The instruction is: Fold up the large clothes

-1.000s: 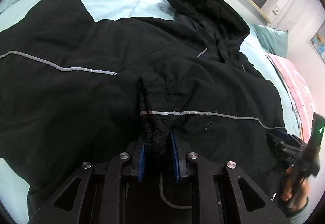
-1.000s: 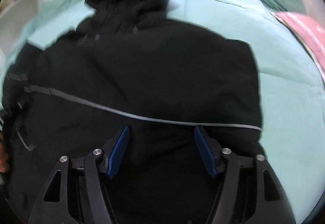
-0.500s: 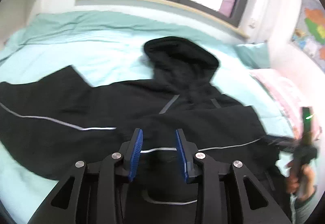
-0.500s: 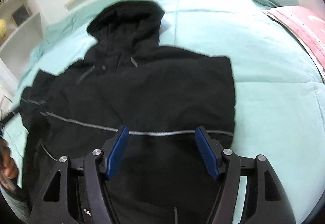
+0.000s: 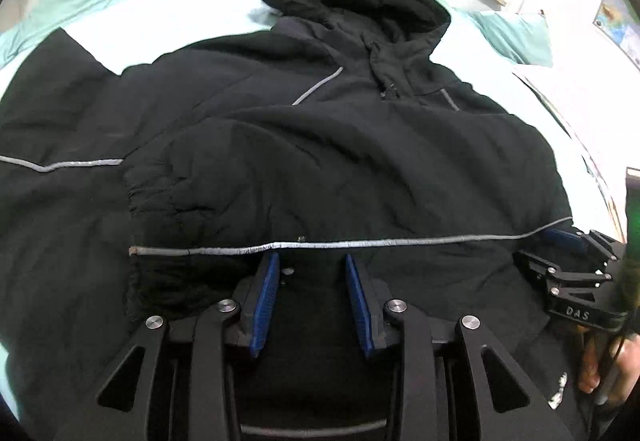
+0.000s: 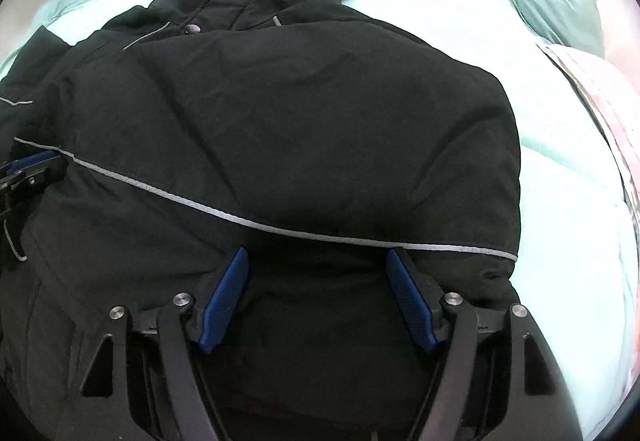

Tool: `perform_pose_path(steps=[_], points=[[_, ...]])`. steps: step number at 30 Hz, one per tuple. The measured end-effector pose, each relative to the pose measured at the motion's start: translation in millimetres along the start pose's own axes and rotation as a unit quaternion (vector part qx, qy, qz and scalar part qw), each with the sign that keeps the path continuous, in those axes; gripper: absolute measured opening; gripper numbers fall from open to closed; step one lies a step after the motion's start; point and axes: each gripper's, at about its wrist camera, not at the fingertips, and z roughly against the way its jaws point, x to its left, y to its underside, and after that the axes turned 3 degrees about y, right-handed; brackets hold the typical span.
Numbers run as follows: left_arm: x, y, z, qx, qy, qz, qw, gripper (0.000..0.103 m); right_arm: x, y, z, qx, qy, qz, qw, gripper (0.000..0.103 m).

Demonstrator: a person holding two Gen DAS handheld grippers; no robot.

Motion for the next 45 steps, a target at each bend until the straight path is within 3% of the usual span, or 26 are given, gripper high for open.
perform_pose_path(steps=[4, 7, 11, 14, 18, 19, 21, 23, 26, 28, 31, 34, 36, 39, 43, 44, 45], points=[[7, 3, 41, -0.025, 0.025, 0.005, 0.9994, 0.036, 10, -6, 22, 0.013, 0.002, 0.001, 1.0, 0.075], [29, 0, 84, -0.065, -0.002, 0.008, 0.9978, 0.036, 36, -8, 60, -0.003, -0.013, 0.027, 1.0, 0.075], [96, -3, 143, -0.103, -0.043, 0.054, 0.9923, 0.036, 88, -17, 103, -0.025, -0.022, 0.074, 0.997, 0.075], [156, 4, 174, -0.12, -0.067, 0.098, 0.9857, 0.037, 126, -34, 124, -0.032, -0.096, 0.063, 0.993, 0.076], [259, 22, 208, -0.135, -0.099, 0.182, 0.9688, 0.037, 157, -54, 130, -0.023, -0.249, -0.011, 0.968, 0.092], [275, 25, 212, -0.138, -0.107, 0.194, 0.9652, 0.037, 162, -58, 123, -0.027, -0.26, -0.027, 0.965, 0.092], [315, 31, 218, -0.15, -0.13, 0.222, 0.9546, 0.037, 171, -63, 107, -0.054, -0.234, -0.04, 0.97, 0.092], [347, 34, 221, -0.158, -0.145, 0.242, 0.9463, 0.037, 182, -62, 88, -0.096, -0.158, -0.028, 0.982, 0.093], [392, 32, 213, -0.171, -0.145, 0.269, 0.9367, 0.037, 200, -50, 38, -0.115, -0.074, -0.003, 0.991, 0.093], [418, 31, 200, -0.173, -0.119, 0.293, 0.9328, 0.037, 208, -38, 13, -0.109, -0.054, 0.001, 0.993, 0.093], [454, 33, 180, -0.178, -0.053, 0.332, 0.925, 0.037, 221, -30, 22, -0.147, -0.015, 0.023, 0.989, 0.095], [471, 32, 160, -0.182, -0.011, 0.36, 0.9148, 0.037, 220, -29, 19, -0.149, -0.023, 0.019, 0.988, 0.096], [476, 31, 153, -0.191, -0.001, 0.37, 0.9091, 0.044, 214, -28, 18, -0.148, -0.041, 0.009, 0.988, 0.097], [481, 29, 146, -0.198, 0.0, 0.383, 0.9022, 0.046, 213, -26, 19, -0.15, -0.04, 0.011, 0.988, 0.097], [479, 23, 145, -0.205, -0.003, 0.375, 0.9042, 0.046, 213, -28, 16, -0.15, -0.041, 0.011, 0.988, 0.097], [476, 22, 147, -0.208, -0.009, 0.366, 0.9073, 0.039, 212, -29, 15, -0.15, -0.041, 0.012, 0.988, 0.097], [473, 21, 151, -0.211, -0.017, 0.356, 0.9103, 0.023, 213, -28, 16, -0.149, -0.041, 0.012, 0.988, 0.097]])
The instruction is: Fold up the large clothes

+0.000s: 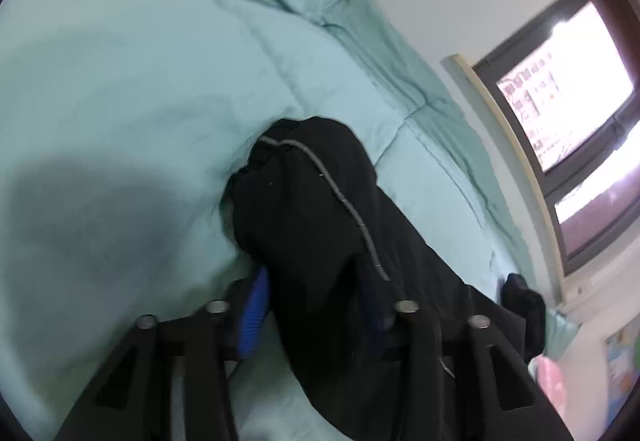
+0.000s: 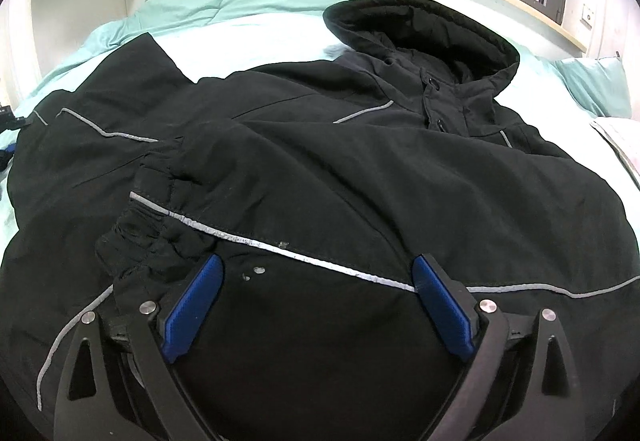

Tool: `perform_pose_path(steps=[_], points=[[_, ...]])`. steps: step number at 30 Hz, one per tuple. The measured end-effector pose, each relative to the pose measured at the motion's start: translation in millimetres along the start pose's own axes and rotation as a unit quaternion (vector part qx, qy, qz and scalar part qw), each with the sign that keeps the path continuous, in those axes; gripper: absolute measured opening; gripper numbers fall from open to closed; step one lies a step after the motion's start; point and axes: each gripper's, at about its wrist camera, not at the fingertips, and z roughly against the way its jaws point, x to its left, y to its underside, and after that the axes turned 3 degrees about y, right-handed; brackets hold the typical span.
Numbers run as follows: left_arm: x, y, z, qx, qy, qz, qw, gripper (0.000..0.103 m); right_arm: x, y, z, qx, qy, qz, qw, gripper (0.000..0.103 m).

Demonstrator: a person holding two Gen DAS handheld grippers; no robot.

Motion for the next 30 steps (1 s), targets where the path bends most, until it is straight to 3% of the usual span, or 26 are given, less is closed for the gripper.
perform_pose_path(steps=[3, 6, 10, 13, 16, 18, 20, 22, 23, 26, 30], points=[[-11, 2, 29, -0.049, -0.004, -0.025, 0.9985, 0.019, 1, -2, -2, 0.004, 0.002, 0.003, 1.0, 0.097], [-22, 8, 64, -0.083, -0.054, -0.054, 0.9936, 0.019, 7, -11, 1, 0.022, 0.004, 0.015, 1.0, 0.095], [-15, 17, 66, -0.058, -0.112, -0.055, 0.9905, 0.019, 38, -39, 34, -0.003, -0.027, 0.013, 1.0, 0.086], [6, 24, 35, -0.008, -0.132, -0.057, 0.9896, 0.019, 87, -69, 64, -0.025, -0.109, 0.015, 0.994, 0.085], [20, 29, 40, -0.037, -0.077, -0.052, 0.995, 0.02, 147, -87, 80, -0.045, -0.138, 0.064, 0.987, 0.085], [38, 27, 47, -0.043, -0.02, -0.015, 0.9988, 0.023, 189, -91, 76, -0.052, -0.137, 0.102, 0.984, 0.081], [54, 24, 51, -0.046, 0.039, 0.024, 0.9978, 0.024, 219, -88, 61, -0.041, -0.14, 0.121, 0.982, 0.068], [63, 23, 52, -0.053, 0.077, 0.044, 0.9946, 0.026, 245, -81, 36, -0.02, -0.144, 0.136, 0.98, 0.05], [68, 22, 52, -0.055, 0.089, 0.052, 0.9932, 0.027, 256, -75, 21, -0.008, -0.143, 0.143, 0.979, 0.047], [70, 20, 46, -0.06, 0.097, 0.061, 0.9916, 0.03, 278, -56, -21, 0.045, -0.125, 0.153, 0.979, 0.046], [51, 21, 43, -0.062, 0.047, 0.014, 0.9969, 0.027, 272, -53, -30, 0.064, -0.141, 0.138, 0.978, 0.047]])
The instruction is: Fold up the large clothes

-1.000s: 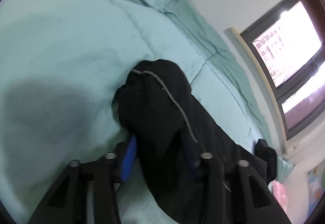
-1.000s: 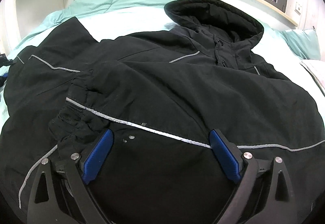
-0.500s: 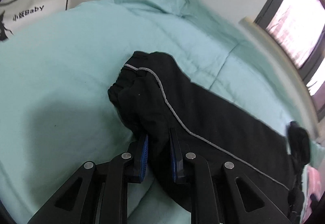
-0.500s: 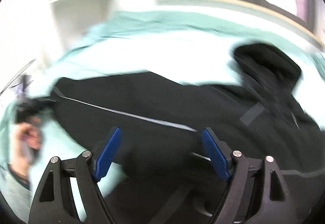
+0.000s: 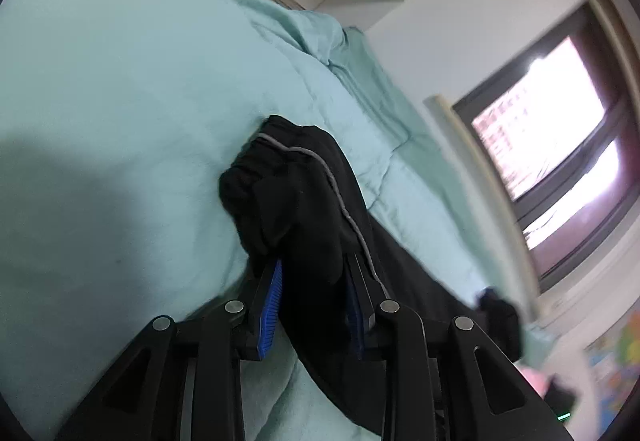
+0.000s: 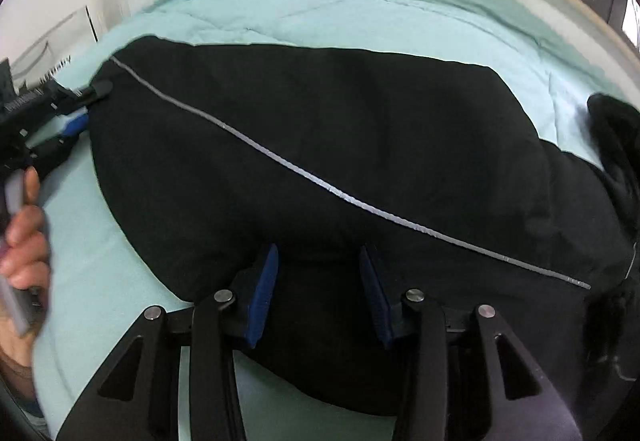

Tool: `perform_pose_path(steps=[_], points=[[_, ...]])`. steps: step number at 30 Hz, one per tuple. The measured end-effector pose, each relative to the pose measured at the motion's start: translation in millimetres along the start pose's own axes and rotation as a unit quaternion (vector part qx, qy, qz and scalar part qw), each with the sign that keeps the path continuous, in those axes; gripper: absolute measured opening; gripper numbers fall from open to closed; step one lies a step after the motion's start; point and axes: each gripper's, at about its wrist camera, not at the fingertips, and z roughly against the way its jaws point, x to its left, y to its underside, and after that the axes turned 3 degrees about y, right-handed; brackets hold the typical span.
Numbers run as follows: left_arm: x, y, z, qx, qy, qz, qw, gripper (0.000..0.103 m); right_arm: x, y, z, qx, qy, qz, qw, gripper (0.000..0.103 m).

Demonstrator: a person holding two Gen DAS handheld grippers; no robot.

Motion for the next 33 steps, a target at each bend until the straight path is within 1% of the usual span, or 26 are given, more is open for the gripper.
perform_pose_path(steps=[1, 3, 4, 6, 7, 9, 10, 11, 13, 15, 16, 19, 20, 21, 22, 23, 24, 25, 26, 27, 28, 29, 30, 31, 32, 33], points=[[-7, 1, 3, -0.007, -0.008, -0.017, 0.9998, 0.025, -3, 1, 4, 0.003, -0.006, -0.004, 1.0, 0.047], [-18, 2, 11, -0.02, -0.009, -0.048, 0.9986, 0.02, -9, 2, 16, 0.006, -0.018, -0.014, 1.0, 0.048], [-28, 3, 16, -0.029, 0.001, -0.064, 0.9975, 0.019, -14, 5, 26, 0.006, -0.027, -0.023, 0.999, 0.051], [-48, 3, 27, -0.038, 0.025, -0.088, 0.9951, 0.019, -25, 13, 49, 0.002, -0.052, -0.038, 0.998, 0.053], [-62, 5, 34, -0.043, 0.05, -0.104, 0.9924, 0.019, -29, 15, 58, -0.004, -0.057, -0.039, 0.998, 0.053], [-89, 10, 47, -0.049, 0.085, -0.135, 0.986, 0.019, -40, 23, 82, -0.02, -0.047, -0.036, 0.998, 0.053], [-103, 13, 51, -0.046, 0.097, -0.153, 0.9824, 0.019, -47, 28, 96, -0.028, -0.032, -0.033, 0.999, 0.053], [-126, 17, 56, -0.039, 0.11, -0.182, 0.9765, 0.019, -54, 33, 105, -0.032, -0.024, -0.031, 0.999, 0.053], [-158, 28, 60, -0.031, 0.121, -0.223, 0.9668, 0.019, -67, 41, 122, -0.043, -0.019, -0.029, 0.998, 0.053], [-203, 50, 63, -0.013, 0.133, -0.28, 0.9506, 0.019, -80, 51, 136, -0.049, -0.013, -0.034, 0.998, 0.053], [-215, 58, 62, -0.006, 0.135, -0.298, 0.945, 0.019, -89, 55, 140, -0.049, -0.012, -0.044, 0.998, 0.053], [-261, 96, 52, 0.033, 0.15, -0.353, 0.9228, 0.019, -114, 63, 150, -0.049, -0.008, -0.075, 0.996, 0.053], [-274, 113, 41, 0.059, 0.154, -0.369, 0.9148, 0.019, -123, 64, 153, -0.049, 0.01, -0.083, 0.995, 0.053], [-279, 122, 33, 0.077, 0.153, -0.376, 0.9105, 0.019, -132, 64, 155, -0.046, 0.033, -0.091, 0.994, 0.053], [-284, 132, 21, 0.095, 0.154, -0.387, 0.9043, 0.019, -139, 60, 154, -0.043, 0.045, -0.097, 0.993, 0.053], [-286, 148, 3, 0.128, 0.15, -0.39, 0.8996, 0.019, -147, 59, 154, -0.04, 0.052, -0.105, 0.992, 0.053], [-284, 161, -12, 0.166, 0.155, -0.389, 0.8931, 0.019, -157, 62, 156, -0.039, 0.053, -0.116, 0.991, 0.054], [-281, 170, -23, 0.198, 0.162, -0.385, 0.8866, 0.019, -163, 62, 157, -0.037, 0.053, -0.123, 0.99, 0.058], [-280, 183, -41, 0.248, 0.162, -0.381, 0.8758, 0.019, -170, 64, 156, -0.035, 0.054, -0.131, 0.989, 0.061], [-275, 201, -58, 0.295, 0.132, -0.387, 0.8636, 0.019, -174, 63, 154, -0.033, 0.054, -0.136, 0.989, 0.065], [-271, 216, -67, 0.313, 0.106, -0.404, 0.8532, 0.019, -181, 65, 151, -0.029, 0.053, -0.143, 0.988, 0.065], [-270, 226, -65, 0.302, 0.101, -0.421, 0.8495, 0.019, -183, 67, 148, -0.025, 0.05, -0.146, 0.988, 0.065], [-270, 226, -60, 0.287, 0.105, -0.428, 0.8504, 0.019, -186, 68, 143, -0.019, 0.045, -0.148, 0.988, 0.065], [-270, 223, -56, 0.283, 0.11, -0.425, 0.853, 0.019, -187, 69, 139, -0.014, 0.04, -0.149, 0.988, 0.065], [-269, 217, -52, 0.283, 0.121, -0.412, 0.8575, 0.02, -187, 70, 135, -0.011, 0.032, -0.151, 0.988, 0.065], [-270, 207, -47, 0.285, 0.141, -0.392, 0.8635, 0.02, -186, 71, 133, -0.011, 0.025, -0.152, 0.988, 0.065]])
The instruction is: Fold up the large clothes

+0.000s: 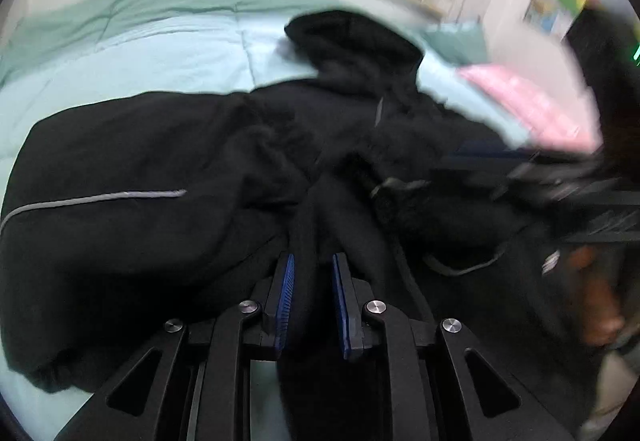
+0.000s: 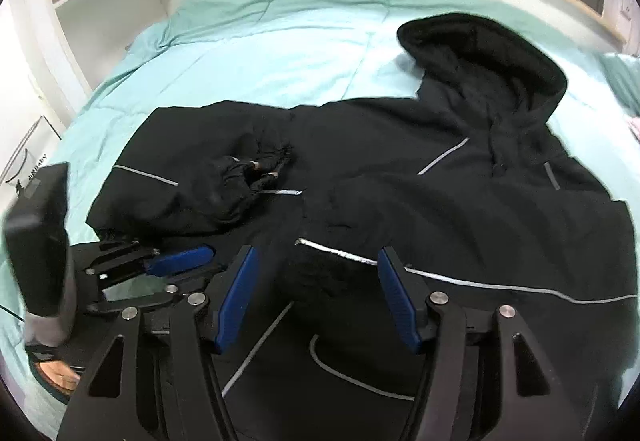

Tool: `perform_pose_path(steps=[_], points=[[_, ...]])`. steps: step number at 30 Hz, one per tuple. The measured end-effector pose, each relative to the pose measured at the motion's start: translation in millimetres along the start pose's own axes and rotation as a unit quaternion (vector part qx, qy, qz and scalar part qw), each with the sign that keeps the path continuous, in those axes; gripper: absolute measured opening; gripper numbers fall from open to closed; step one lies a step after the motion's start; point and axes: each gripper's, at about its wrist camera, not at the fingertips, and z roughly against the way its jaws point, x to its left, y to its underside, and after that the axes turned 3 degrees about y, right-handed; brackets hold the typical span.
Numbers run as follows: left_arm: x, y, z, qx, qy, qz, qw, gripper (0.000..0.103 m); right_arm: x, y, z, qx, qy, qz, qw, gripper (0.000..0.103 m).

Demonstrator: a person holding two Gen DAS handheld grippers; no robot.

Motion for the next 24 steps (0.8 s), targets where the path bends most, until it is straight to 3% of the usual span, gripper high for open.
perform_pose_path(steps=[3, 4, 6, 9, 13, 14, 15, 16, 21, 23, 24], points=[[10, -2, 43, -0.051, 0.044, 0.024, 0.9974, 0.023, 3, -5, -9, 0.009, -0.042, -0.024, 0.999, 0.074], [12, -2, 55, -0.066, 0.037, 0.026, 0.9968, 0.026, 5, -8, -14, 0.01, -0.054, -0.032, 0.998, 0.077], [20, -2, 84, -0.102, 0.006, 0.035, 0.9942, 0.047, 16, -16, -21, 0.011, -0.071, -0.042, 0.996, 0.079], [32, 2, 110, -0.133, -0.016, 0.042, 0.9901, 0.05, 28, -35, -44, 0.023, -0.073, -0.067, 0.995, 0.082], [43, 5, 112, -0.12, -0.076, 0.052, 0.9885, 0.05, 37, -49, -79, 0.04, -0.082, -0.104, 0.99, 0.081], [46, 7, 111, -0.112, -0.109, 0.052, 0.9863, 0.05, 42, -49, -85, 0.041, -0.097, -0.102, 0.989, 0.073], [47, 7, 108, -0.106, -0.147, 0.05, 0.9821, 0.05, 47, -49, -89, 0.041, -0.109, -0.094, 0.989, 0.049], [47, 4, 103, -0.106, -0.161, 0.05, 0.9799, 0.05, 54, -49, -90, 0.041, -0.109, -0.077, 0.99, 0.043], [48, -15, 82, -0.082, -0.205, 0.083, 0.9718, 0.05, 67, -45, -53, -0.014, -0.074, -0.002, 0.997, 0.036], [37, -24, 77, -0.067, -0.242, 0.076, 0.9649, 0.05, 59, -43, -26, -0.036, -0.073, 0.01, 0.997, 0.035], [29, -27, 77, -0.068, -0.241, 0.068, 0.9656, 0.05, 53, -41, -11, -0.046, -0.073, 0.016, 0.996, 0.035]])
